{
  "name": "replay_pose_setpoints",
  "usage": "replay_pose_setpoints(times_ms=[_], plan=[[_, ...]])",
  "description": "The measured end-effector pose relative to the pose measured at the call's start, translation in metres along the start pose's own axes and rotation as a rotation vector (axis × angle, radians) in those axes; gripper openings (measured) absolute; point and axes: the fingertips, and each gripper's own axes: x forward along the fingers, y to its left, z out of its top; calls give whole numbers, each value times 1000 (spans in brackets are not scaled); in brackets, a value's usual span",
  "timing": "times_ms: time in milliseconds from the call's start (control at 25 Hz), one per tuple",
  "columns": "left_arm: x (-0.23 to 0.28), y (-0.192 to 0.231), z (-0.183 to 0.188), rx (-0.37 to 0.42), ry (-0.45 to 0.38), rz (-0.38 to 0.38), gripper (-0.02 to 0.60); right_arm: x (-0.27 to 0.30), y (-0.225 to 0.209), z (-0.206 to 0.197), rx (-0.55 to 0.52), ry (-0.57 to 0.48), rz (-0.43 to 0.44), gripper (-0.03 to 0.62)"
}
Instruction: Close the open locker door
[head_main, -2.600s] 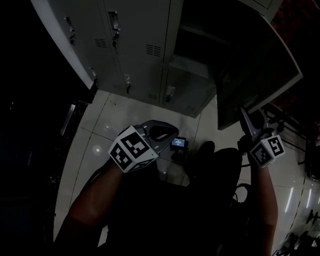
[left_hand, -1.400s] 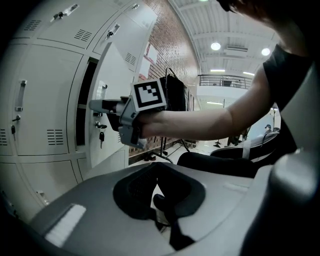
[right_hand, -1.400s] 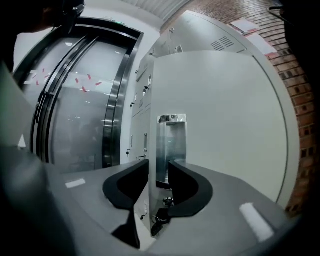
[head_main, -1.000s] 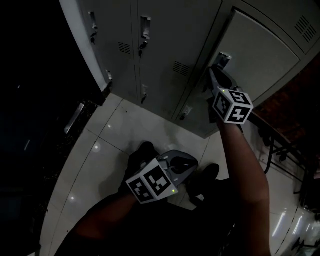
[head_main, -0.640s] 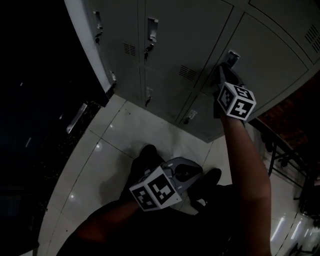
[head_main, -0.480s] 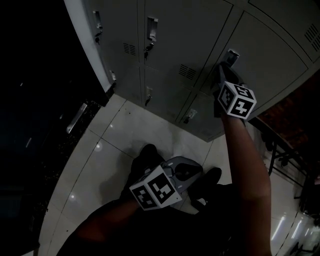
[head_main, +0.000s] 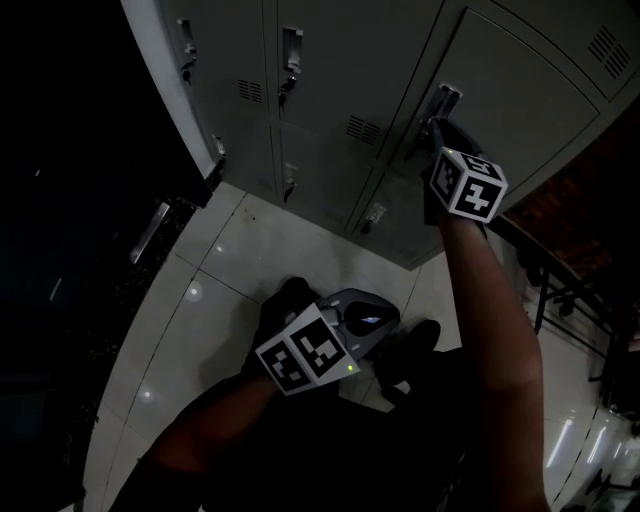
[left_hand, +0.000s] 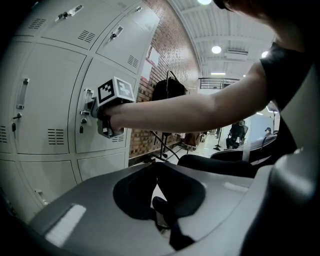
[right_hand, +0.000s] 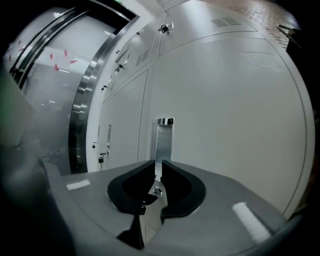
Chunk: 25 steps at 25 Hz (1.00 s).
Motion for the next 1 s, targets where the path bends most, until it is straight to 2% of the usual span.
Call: replay_pose_setpoints(times_ms=[120, 320, 440, 760, 1000], plan=[[0, 0, -1, 1, -1, 0, 12, -19, 4, 5, -1, -19, 46, 46], [-1, 3, -3, 0, 7, 6, 12, -71, 24, 9, -42, -49, 183, 22], [0, 4, -7, 5, 17, 11, 12, -107, 29, 7, -48, -58, 237, 11], [1, 3, -8, 9, 24, 9, 12, -189, 27, -6, -17, -61, 298, 8], [3, 2, -10, 16, 34, 10, 12, -237, 23, -42, 30, 2, 329, 8]])
